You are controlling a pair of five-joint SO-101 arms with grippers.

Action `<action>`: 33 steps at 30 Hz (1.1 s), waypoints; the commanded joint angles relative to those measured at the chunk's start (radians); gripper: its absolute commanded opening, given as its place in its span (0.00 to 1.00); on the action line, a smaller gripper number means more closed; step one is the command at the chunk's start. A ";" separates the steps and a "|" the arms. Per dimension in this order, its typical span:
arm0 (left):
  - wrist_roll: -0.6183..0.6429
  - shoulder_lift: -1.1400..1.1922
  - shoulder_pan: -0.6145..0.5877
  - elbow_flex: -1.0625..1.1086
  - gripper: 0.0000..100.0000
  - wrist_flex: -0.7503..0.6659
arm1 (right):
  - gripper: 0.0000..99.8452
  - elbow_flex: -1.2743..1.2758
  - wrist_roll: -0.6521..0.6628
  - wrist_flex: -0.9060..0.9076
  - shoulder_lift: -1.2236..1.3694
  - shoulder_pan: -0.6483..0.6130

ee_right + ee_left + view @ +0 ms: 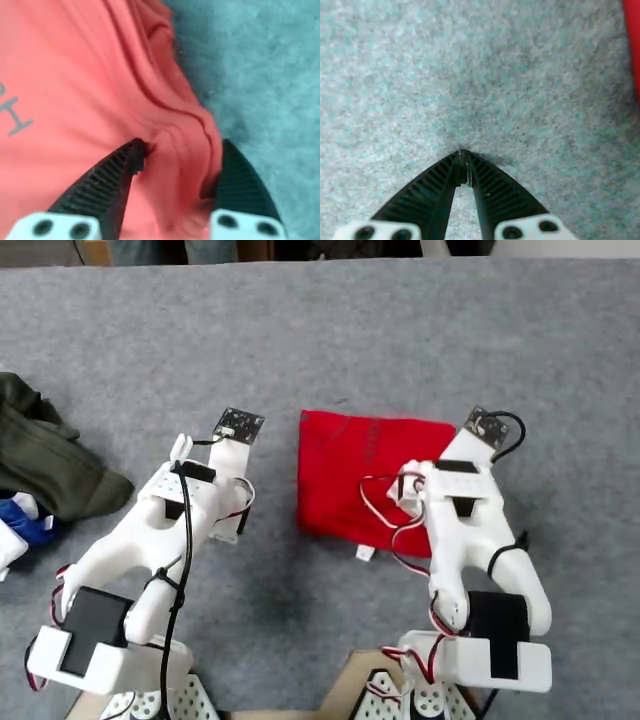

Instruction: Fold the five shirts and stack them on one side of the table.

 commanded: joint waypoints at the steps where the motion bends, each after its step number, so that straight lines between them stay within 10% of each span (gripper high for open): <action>1: -0.006 -0.002 -0.018 -0.025 0.03 -0.005 | 0.15 -0.033 0.008 0.083 -0.036 -0.015; 33: -0.005 -0.003 -0.061 -0.025 0.03 -0.003 | 0.03 -0.125 0.097 0.207 0.019 -0.012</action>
